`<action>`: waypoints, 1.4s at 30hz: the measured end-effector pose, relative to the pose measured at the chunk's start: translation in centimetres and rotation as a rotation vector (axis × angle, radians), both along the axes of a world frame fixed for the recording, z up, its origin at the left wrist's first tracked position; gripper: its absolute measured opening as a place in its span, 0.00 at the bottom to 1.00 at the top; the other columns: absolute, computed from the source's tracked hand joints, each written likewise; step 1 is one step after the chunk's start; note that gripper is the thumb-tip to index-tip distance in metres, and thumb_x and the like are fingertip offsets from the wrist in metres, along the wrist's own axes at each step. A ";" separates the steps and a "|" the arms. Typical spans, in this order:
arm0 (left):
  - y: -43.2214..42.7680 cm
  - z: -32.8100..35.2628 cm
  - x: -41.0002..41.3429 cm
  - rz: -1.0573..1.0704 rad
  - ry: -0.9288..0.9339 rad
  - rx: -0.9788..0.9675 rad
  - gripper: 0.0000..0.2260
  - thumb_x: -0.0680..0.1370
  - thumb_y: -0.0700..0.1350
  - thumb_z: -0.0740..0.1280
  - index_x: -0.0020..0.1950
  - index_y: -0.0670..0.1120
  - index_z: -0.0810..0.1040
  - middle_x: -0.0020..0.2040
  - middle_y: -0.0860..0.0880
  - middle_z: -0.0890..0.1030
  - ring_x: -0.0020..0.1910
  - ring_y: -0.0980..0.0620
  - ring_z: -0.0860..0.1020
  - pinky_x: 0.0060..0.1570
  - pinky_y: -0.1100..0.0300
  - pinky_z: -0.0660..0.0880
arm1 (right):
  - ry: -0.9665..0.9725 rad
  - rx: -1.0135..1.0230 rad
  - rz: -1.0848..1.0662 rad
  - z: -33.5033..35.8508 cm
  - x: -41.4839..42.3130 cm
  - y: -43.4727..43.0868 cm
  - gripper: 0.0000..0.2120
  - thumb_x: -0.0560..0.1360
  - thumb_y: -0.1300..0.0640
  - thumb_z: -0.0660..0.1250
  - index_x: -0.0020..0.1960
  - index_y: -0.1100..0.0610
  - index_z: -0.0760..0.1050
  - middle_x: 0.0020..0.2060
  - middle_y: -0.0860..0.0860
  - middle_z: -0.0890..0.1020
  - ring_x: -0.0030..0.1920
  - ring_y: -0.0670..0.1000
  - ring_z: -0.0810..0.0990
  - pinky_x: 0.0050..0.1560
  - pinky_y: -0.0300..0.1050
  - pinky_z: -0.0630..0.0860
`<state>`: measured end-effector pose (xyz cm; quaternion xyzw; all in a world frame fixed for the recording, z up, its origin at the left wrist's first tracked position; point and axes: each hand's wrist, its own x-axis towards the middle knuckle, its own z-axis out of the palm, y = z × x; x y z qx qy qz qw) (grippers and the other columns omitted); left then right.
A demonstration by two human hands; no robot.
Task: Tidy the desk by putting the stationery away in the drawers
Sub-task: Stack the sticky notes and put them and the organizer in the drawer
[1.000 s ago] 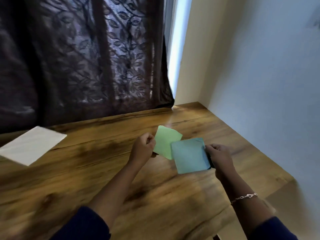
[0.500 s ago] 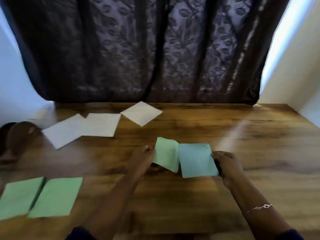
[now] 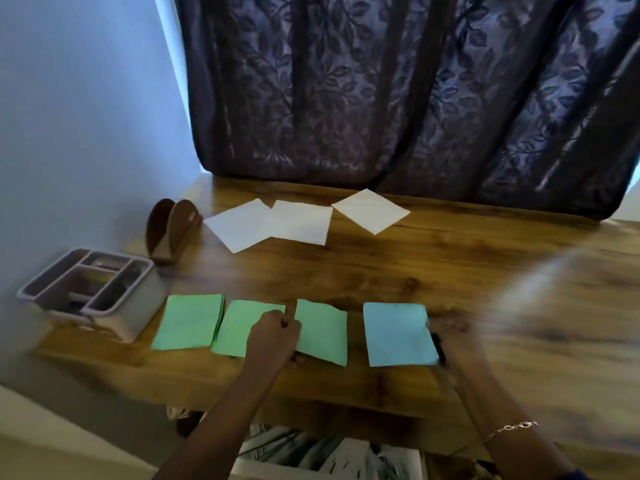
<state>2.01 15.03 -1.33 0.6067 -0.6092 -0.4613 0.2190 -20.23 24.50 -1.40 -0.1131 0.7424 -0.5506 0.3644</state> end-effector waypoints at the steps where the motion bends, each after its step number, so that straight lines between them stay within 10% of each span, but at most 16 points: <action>1: 0.0 -0.2 0.6 -0.007 -0.041 -0.043 0.08 0.78 0.40 0.60 0.40 0.43 0.72 0.35 0.45 0.79 0.31 0.45 0.81 0.37 0.51 0.81 | -0.002 0.002 -0.006 -0.1 0.7 -0.1 0.08 0.75 0.67 0.63 0.38 0.64 0.76 0.35 0.60 0.80 0.33 0.57 0.79 0.28 0.46 0.77; 7: 0.7 -0.5 2.0 -0.176 -0.655 -0.498 0.12 0.80 0.50 0.57 0.59 0.45 0.71 0.53 0.48 0.78 0.50 0.50 0.78 0.42 0.62 0.69 | 0.300 0.150 0.046 -1.6 2.2 -0.3 0.12 0.77 0.63 0.62 0.37 0.67 0.76 0.38 0.68 0.80 0.36 0.59 0.77 0.36 0.52 0.72; 10: 1.0 -1.8 2.1 -0.278 -0.561 -0.732 0.12 0.76 0.48 0.64 0.57 0.44 0.76 0.54 0.46 0.78 0.52 0.47 0.77 0.44 0.58 0.75 | 0.940 0.300 0.243 -1.8 2.9 0.5 0.07 0.76 0.64 0.62 0.47 0.65 0.79 0.39 0.62 0.79 0.36 0.58 0.76 0.35 0.46 0.71; 13: 1.1 -3.0 1.5 -0.503 -0.515 -0.712 0.17 0.79 0.49 0.60 0.67 0.46 0.71 0.68 0.45 0.69 0.70 0.44 0.64 0.65 0.52 0.66 | 1.259 0.210 0.496 -2.6 3.9 0.6 0.16 0.74 0.67 0.63 0.61 0.61 0.76 0.61 0.61 0.76 0.52 0.61 0.79 0.49 0.53 0.77; 17: 0.6 -3.9 0.9 -0.673 -0.555 -0.661 0.22 0.81 0.52 0.53 0.75 0.49 0.57 0.77 0.48 0.54 0.76 0.47 0.49 0.74 0.55 0.49 | 1.197 0.311 0.826 -3.7 5.1 0.1 0.27 0.79 0.45 0.42 0.75 0.54 0.56 0.75 0.54 0.54 0.75 0.55 0.56 0.72 0.47 0.57; 21: -0.2 -4.7 1.0 -0.759 -0.559 -0.621 0.23 0.81 0.51 0.54 0.76 0.50 0.55 0.77 0.50 0.52 0.76 0.49 0.47 0.74 0.56 0.48 | 1.249 0.350 0.904 -4.9 4.9 -0.5 0.55 0.59 0.29 0.15 0.76 0.53 0.50 0.76 0.54 0.49 0.76 0.53 0.46 0.70 0.41 0.40; 29: -0.7 -5.0 1.4 -0.795 -0.516 -0.655 0.22 0.81 0.51 0.55 0.75 0.52 0.58 0.77 0.51 0.53 0.76 0.50 0.48 0.74 0.55 0.50 | 1.282 0.315 0.888 -5.5 4.9 -0.8 0.56 0.58 0.31 0.13 0.76 0.52 0.49 0.76 0.52 0.49 0.76 0.50 0.45 0.69 0.40 0.37; 35: -0.5 -4.7 1.8 -0.690 -0.327 -0.878 0.19 0.78 0.49 0.55 0.64 0.45 0.74 0.69 0.43 0.70 0.70 0.42 0.66 0.70 0.50 0.57 | 1.414 -0.027 0.551 -4.7 5.9 0.3 0.24 0.79 0.47 0.48 0.59 0.59 0.77 0.59 0.57 0.78 0.57 0.59 0.79 0.55 0.52 0.73; 42: 2.3 -5.1 3.2 -0.470 -0.063 -1.101 0.12 0.76 0.45 0.59 0.53 0.46 0.78 0.52 0.48 0.81 0.57 0.53 0.74 0.60 0.56 0.70 | 1.379 -0.243 0.551 -5.5 9.3 2.2 0.15 0.76 0.53 0.56 0.52 0.57 0.79 0.48 0.53 0.80 0.52 0.46 0.71 0.52 0.35 0.66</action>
